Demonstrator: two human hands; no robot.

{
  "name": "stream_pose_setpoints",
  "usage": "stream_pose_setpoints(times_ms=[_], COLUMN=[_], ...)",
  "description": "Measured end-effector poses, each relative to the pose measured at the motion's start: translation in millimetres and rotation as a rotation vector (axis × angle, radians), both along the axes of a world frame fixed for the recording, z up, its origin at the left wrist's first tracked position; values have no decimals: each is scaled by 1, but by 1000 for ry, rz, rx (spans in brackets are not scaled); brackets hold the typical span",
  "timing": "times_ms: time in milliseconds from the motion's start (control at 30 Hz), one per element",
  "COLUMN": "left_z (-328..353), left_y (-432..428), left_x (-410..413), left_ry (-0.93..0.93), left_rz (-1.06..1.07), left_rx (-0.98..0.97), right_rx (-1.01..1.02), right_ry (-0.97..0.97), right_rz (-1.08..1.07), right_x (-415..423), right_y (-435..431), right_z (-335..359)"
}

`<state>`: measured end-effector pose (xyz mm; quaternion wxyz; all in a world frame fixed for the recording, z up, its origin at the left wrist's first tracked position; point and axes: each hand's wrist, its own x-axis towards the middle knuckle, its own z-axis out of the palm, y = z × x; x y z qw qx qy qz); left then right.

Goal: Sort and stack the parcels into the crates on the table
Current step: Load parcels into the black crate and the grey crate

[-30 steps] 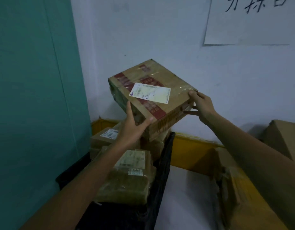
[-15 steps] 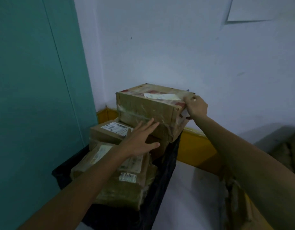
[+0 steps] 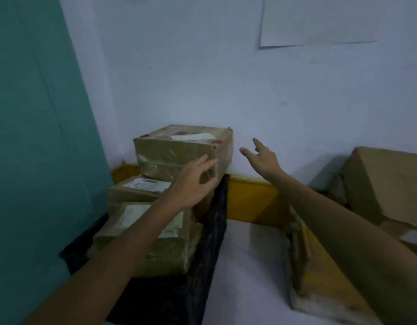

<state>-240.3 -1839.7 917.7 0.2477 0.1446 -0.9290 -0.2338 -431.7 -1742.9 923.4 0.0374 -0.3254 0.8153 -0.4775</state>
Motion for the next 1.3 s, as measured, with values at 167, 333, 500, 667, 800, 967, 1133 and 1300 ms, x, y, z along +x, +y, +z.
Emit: stream_pose_setpoints(times_ms=[167, 333, 500, 667, 800, 967, 1133, 1300], left_z=[-19, -51, -63, -81, -98, -103, -73, -35], left_y=[57, 132, 190, 243, 280, 316, 323, 335], left_x=[-36, -74, -115, -163, -196, -217, -225, -232], left_ry=[24, -72, -100, -128, -163, -62, 105, 313], left_rz=[-190, -372, -436, -397, -355, -299, -306, -272], left_rx=[35, 89, 165, 296, 499, 555, 389, 153], right_rx=[92, 121, 260, 437, 462, 351, -17, -24], right_ry=[204, 198, 246, 148, 101, 179, 147, 331], right_rz=[-144, -293, -460, -460, -293, -174, -181, -208], right_x=[4, -8, -28, -75, -102, -117, -127, -124], right_y=[95, 202, 283, 344, 371, 396, 418, 435], right_z=[-10, -22, -34, -56, -65, -67, -27, 39])
